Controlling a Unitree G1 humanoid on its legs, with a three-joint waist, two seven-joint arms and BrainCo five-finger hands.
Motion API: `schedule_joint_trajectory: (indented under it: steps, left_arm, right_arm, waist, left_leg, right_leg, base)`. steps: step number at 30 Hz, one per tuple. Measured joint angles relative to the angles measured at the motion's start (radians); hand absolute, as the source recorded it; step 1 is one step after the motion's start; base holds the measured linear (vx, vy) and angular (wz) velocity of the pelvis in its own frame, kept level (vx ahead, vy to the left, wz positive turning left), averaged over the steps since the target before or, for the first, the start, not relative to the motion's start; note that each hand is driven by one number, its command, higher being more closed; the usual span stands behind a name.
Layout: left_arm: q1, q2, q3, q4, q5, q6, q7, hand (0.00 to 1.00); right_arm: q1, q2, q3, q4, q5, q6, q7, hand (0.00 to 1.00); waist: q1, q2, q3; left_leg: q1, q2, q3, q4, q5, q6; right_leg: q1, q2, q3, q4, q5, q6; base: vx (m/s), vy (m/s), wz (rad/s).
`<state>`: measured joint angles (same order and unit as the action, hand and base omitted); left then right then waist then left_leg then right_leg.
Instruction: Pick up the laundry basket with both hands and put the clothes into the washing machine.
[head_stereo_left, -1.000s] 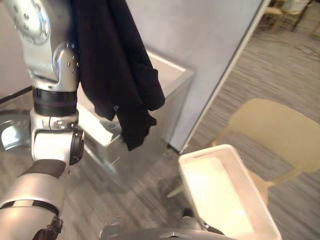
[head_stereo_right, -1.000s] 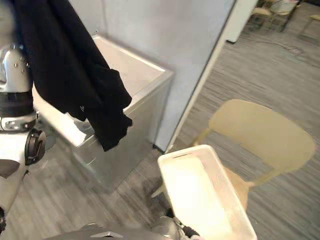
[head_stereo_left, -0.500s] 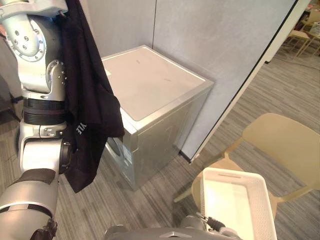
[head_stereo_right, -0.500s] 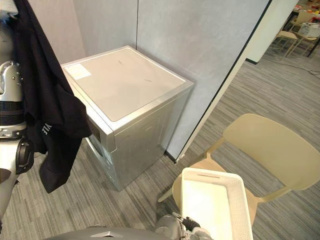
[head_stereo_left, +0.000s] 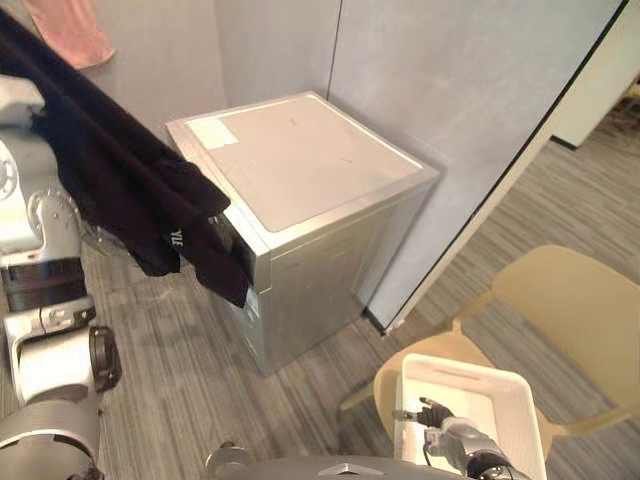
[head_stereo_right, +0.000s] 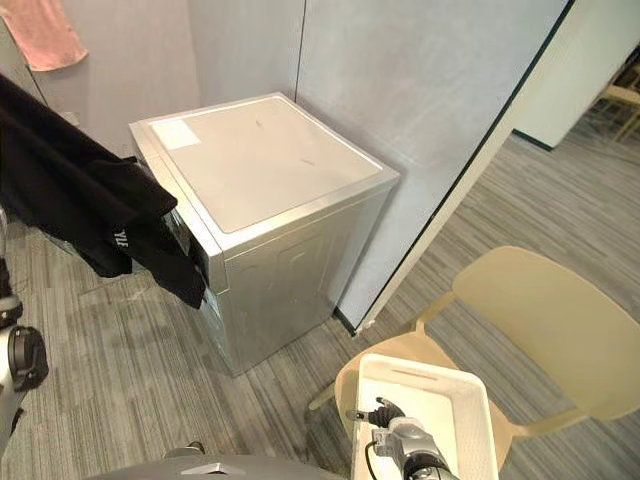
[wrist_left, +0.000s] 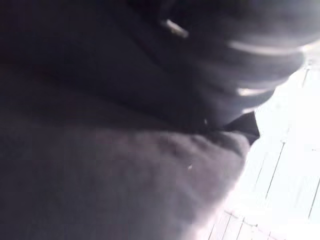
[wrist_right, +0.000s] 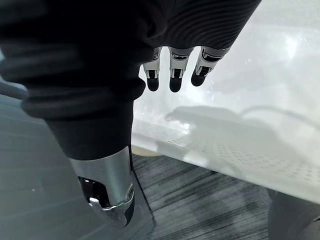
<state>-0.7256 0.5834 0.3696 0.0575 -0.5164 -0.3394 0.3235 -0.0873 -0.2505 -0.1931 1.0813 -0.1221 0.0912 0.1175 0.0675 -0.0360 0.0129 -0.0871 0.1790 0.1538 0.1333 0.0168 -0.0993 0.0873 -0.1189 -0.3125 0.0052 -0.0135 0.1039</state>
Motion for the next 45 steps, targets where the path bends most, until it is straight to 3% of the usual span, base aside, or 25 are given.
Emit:
schedule_joint_trajectory:
  steps: [8,14,17,19,21,23,25,28,35,40,42,44,45]
  left_arm:
    - [0.086,-0.008,0.048,-0.003,-0.016,-0.004,0.001,1.0]
    - [0.211,-0.007,0.159,-0.017,-0.032,-0.004,0.003,1.0]
    - [0.331,-0.015,0.169,-0.106,-0.034,-0.003,0.003,1.0]
    - [0.414,-0.046,0.177,-0.174,-0.049,-0.002,-0.001,1.0]
    - [0.467,-0.097,0.181,-0.223,-0.053,-0.002,-0.002,1.0]
    - [0.538,-0.143,0.183,-0.291,-0.072,-0.002,-0.004,1.0]
    - [0.588,-0.144,0.204,-0.325,-0.083,0.0,-0.004,1.0]
    - [0.641,-0.185,0.278,-0.414,-0.102,-0.006,-0.008,1.0]
    - [0.712,-0.246,0.347,-0.45,-0.125,-0.006,-0.031,1.0]
    - [0.721,-0.272,0.354,-0.414,-0.129,-0.004,-0.028,1.0]
    - [0.72,-0.272,0.348,-0.331,-0.128,-0.006,-0.028,1.0]
    - [0.72,-0.276,0.328,-0.231,-0.128,0.006,-0.028,1.0]
    - [0.72,-0.28,0.322,-0.221,-0.128,0.01,-0.028,1.0]
  right_arm:
    - [0.017,-0.014,-0.092,0.0,0.057,-0.005,-0.022,0.0]
    - [-0.012,-0.145,-0.263,-0.001,0.093,-0.004,-0.046,0.0]
    - [-0.07,-0.209,-0.333,0.002,0.12,0.015,-0.081,0.0]
    - [-0.118,-0.256,-0.384,-0.011,0.149,0.015,-0.113,0.0]
    - [-0.138,-0.294,-0.437,-0.079,0.2,0.01,-0.145,0.0]
    - [-0.166,-0.352,-0.506,-0.154,0.297,-0.014,-0.175,0.0]
    - [-0.198,-0.396,-0.56,-0.169,0.357,-0.03,-0.192,0.0]
    - [-0.229,-0.412,-0.627,-0.208,0.45,-0.05,-0.192,0.0]
    - [-0.297,-0.42,-0.634,-0.246,0.486,-0.048,-0.193,0.0]
    - [-0.306,-0.4,-0.542,-0.321,0.477,-0.056,-0.193,0.0]
    - [-0.305,-0.401,-0.487,-0.319,0.468,-0.066,-0.194,0.0]
    - [-0.286,-0.401,-0.45,-0.32,0.455,-0.068,-0.198,0.0]
    - [-0.273,-0.401,-0.442,-0.321,0.442,-0.068,-0.199,0.0]
  waist:
    - [0.014,0.0,0.002]
    - [0.021,0.017,0.011]
    - [0.024,0.026,0.019]
    - [0.032,0.046,0.03]
    - [0.033,0.067,0.04]
    - [0.015,0.086,0.057]
    - [0.013,0.094,0.061]
    - [0.04,0.102,0.063]
    - [0.034,0.121,0.061]
    - [0.009,0.106,0.074]
    - [0.005,0.105,0.075]
    - [-0.018,0.107,0.076]
    - [-0.02,0.096,0.082]
  left_leg:
    - [0.004,-0.037,-0.089,-0.127,0.091,0.031]
    - [0.016,-0.065,-0.125,-0.212,0.143,0.049]
    - [-0.004,-0.066,-0.127,-0.21,0.157,0.036]
    - [-0.022,-0.07,-0.128,-0.216,0.154,0.05]
    - [-0.038,-0.077,-0.118,-0.216,0.15,0.097]
    - [-0.076,-0.073,0.0,-0.174,0.146,0.197]
    - [-0.088,-0.058,0.094,-0.14,0.141,0.219]
    - [-0.086,-0.067,0.109,-0.172,0.164,0.186]
    - [-0.082,-0.1,0.172,-0.209,0.197,0.116]
    - [-0.061,-0.088,0.21,-0.142,0.16,0.11]
    - [-0.061,-0.079,0.217,-0.099,0.135,0.109]
    - [-0.07,-0.059,0.215,-0.105,0.139,0.106]
    - [-0.076,-0.053,0.219,-0.096,0.12,0.114]
  right_leg:
    - [-0.002,-0.007,-0.057,0.043,-0.036,0.001]
    - [-0.011,-0.019,-0.055,0.083,-0.067,0.006]
    - [-0.032,-0.022,-0.056,0.096,-0.069,0.005]
    - [-0.053,-0.029,-0.062,0.119,-0.078,0.006]
    - [-0.055,-0.041,-0.091,0.128,-0.081,0.008]
    - [-0.056,-0.073,-0.159,0.166,-0.09,0.017]
    - [-0.057,-0.093,-0.194,0.198,-0.111,0.021]
    - [-0.06,-0.108,-0.221,0.213,-0.13,0.029]
    - [-0.086,-0.169,-0.225,0.249,-0.154,0.043]
    - [-0.055,-0.17,-0.197,0.236,-0.157,0.047]
    - [-0.056,-0.167,-0.171,0.236,-0.173,0.05]
    - [-0.071,-0.162,-0.162,0.237,-0.175,0.042]
    - [-0.077,-0.165,-0.162,0.238,-0.164,0.043]
  base:
    - [-0.06,-0.009,0.41]
    - [-0.02,0.006,0.24]
    - [-0.01,0.006,0.08]
    - [-0.04,0.011,0.12]
    - [-0.02,0.022,0.46]
    - [0.02,0.023,0.91]
    - [0.06,0.017,0.68]
    - [0.05,0.008,0.33]
    - [0.06,0.023,0.09]
    - [0.03,-0.027,-0.15]
    - [-0.02,-0.066,-0.31]
    - [-0.03,-0.036,-0.13]
    - [0.01,0.0,-0.23]
